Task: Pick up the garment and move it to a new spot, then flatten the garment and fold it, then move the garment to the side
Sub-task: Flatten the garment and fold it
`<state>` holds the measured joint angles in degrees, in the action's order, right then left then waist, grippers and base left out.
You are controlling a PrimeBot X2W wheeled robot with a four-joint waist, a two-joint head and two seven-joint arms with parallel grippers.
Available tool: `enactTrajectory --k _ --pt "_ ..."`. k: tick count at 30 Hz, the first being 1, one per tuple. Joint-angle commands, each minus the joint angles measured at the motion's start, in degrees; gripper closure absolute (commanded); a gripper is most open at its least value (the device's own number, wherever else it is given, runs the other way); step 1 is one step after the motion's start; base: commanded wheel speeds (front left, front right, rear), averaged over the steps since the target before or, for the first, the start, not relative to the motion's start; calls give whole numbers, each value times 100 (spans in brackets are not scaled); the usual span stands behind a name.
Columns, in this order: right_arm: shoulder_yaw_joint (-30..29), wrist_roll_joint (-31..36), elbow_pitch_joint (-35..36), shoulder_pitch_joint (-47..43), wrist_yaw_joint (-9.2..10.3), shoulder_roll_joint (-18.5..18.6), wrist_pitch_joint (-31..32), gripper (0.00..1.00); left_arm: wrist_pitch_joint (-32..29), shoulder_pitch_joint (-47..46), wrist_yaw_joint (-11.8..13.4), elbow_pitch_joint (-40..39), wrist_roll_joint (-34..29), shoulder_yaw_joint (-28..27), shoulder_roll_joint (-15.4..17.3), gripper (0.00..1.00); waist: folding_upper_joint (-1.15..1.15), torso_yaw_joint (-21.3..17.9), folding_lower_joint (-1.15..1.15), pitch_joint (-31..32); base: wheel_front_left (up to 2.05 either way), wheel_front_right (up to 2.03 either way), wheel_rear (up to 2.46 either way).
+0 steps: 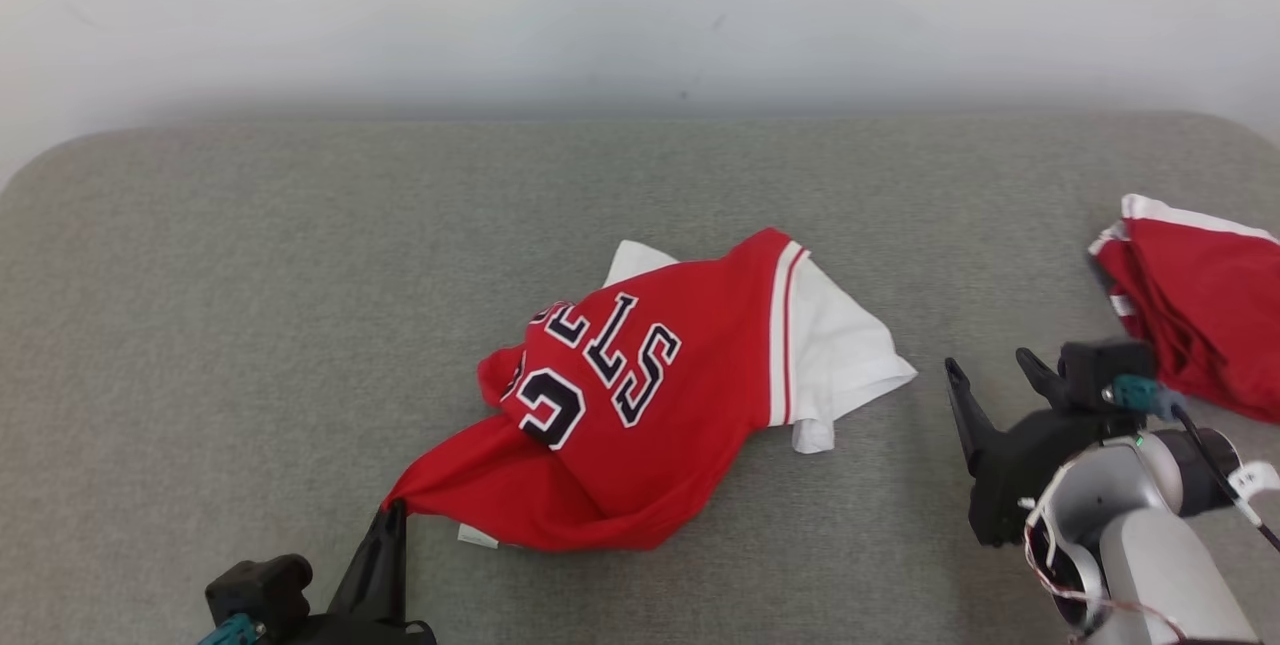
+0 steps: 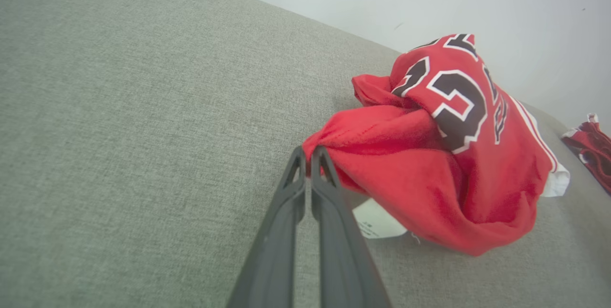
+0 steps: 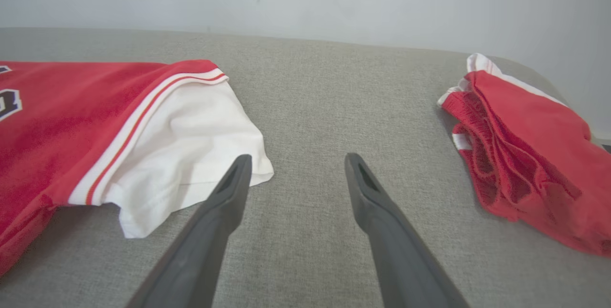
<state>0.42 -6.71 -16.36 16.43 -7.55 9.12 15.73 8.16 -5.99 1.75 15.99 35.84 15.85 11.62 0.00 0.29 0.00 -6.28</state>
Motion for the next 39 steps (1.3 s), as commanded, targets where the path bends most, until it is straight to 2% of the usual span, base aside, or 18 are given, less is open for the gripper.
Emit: enactTrajectory --k 1,5,9,24,25,27,28,31,32,39 --pt "25 11 -166 197 14 -9 50 0 -12 -7 -5 -41 12 23 -9 100 0 217 0 -119 0 0 0" --pt "-14 68 -753 565 14 -10 333 0 3 -24 59 -67 -3 29 -13 100 0 352 0 -243 0 0 0" --pt "-291 297 -1156 832 14 -173 474 0 38 -61 158 -61 -52 -13 46 100 0 499 0 -333 0 0 0" --pt "-760 785 -1697 1069 14 -444 496 0 -16 54 209 -84 24 18 81 100 0 674 0 -391 0 0 0" --pt "-762 775 -1744 1084 14 -463 535 4 -25 53 213 -81 25 26 83 100 0 681 0 -391 0 0 0" --pt "-752 720 -1849 1086 14 -493 584 33 -36 53 219 -71 23 38 88 100 0 697 0 -387 0 0 0" --pt "-739 705 -1886 1103 14 -499 577 51 -39 57 220 -69 25 43 89 100 0 706 0 -386 0 0 0" --pt "-660 660 -1949 1144 14 -509 509 75 -34 84 226 -64 39 44 111 100 0 721 0 -371 0 0 0" --pt "-635 642 -1962 1138 14 -509 480 100 -31 94 228 -64 46 43 113 100 0 723 0 -364 0 0 0" --pt "-570 511 -1773 1096 14 -431 30 100 146 94 171 -263 165 -35 62 100 0 700 0 -262 0 0 0"
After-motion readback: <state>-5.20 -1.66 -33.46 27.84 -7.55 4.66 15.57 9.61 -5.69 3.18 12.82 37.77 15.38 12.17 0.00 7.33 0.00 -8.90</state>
